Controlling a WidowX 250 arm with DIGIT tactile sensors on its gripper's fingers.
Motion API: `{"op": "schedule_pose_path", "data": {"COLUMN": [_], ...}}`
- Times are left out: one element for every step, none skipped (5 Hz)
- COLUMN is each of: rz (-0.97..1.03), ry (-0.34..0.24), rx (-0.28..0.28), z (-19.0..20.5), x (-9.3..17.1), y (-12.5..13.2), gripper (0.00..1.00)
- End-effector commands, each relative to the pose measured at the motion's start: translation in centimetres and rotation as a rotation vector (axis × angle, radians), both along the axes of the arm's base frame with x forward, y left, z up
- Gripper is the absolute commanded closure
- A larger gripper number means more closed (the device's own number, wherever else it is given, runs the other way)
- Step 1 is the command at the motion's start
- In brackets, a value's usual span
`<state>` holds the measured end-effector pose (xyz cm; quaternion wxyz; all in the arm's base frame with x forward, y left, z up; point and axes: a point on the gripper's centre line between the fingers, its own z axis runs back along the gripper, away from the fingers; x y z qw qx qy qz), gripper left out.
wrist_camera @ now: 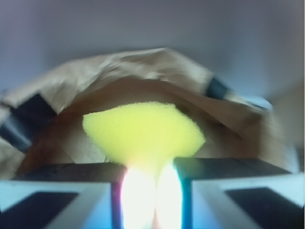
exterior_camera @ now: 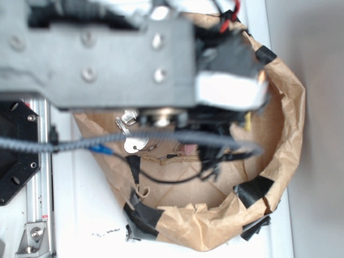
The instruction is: Grab the green sponge.
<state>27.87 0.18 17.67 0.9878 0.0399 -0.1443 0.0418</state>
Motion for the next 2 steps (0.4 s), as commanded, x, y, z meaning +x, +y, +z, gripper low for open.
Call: {"op": "schedule_pose_path", "data": {"rz": [0.302, 0.304], "ry": [-0.098, -0.077], "rx": [-0.057, -0.043], "z": [4.18, 3.35], "x": [-3.52, -3.71], "y": [-1.16, -1.43], "gripper": [1.00, 1.00]}}
